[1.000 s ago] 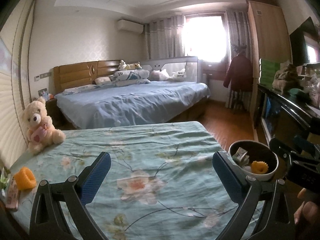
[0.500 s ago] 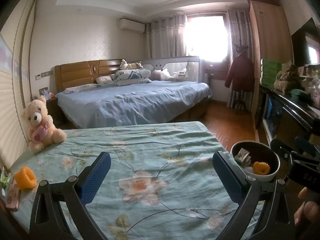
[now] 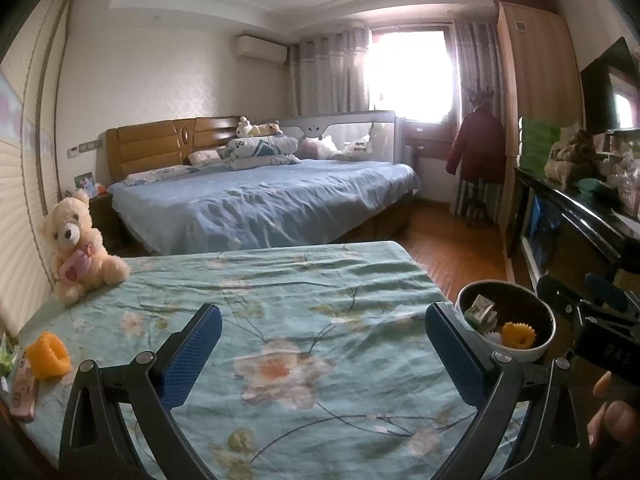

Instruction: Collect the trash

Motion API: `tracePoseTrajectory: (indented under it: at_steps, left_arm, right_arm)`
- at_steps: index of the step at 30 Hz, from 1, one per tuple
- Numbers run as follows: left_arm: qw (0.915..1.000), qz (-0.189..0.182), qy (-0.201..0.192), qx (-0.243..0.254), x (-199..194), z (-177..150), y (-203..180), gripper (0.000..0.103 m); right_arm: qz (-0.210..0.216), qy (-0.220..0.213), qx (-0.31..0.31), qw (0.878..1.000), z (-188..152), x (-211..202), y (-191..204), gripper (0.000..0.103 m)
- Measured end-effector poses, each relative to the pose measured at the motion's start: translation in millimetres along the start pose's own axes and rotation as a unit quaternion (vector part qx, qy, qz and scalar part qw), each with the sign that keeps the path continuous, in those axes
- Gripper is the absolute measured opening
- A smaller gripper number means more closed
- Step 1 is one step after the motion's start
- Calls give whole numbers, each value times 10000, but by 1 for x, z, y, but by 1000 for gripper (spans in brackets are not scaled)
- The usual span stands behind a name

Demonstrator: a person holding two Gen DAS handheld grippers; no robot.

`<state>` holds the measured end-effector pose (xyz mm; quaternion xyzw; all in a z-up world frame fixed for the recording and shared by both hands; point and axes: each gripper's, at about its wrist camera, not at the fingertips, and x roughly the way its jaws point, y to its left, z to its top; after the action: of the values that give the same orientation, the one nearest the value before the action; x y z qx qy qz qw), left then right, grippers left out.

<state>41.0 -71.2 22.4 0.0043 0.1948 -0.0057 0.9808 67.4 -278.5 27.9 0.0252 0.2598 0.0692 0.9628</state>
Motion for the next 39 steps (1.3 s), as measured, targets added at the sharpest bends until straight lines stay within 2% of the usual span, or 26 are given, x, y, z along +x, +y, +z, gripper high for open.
tracePoseTrajectory:
  at_steps: [39]
  left_arm:
    - [10000, -45, 47, -1, -2, 2, -4, 102]
  right_arm:
    - [43, 41, 28, 10000, -4, 0, 8, 103]
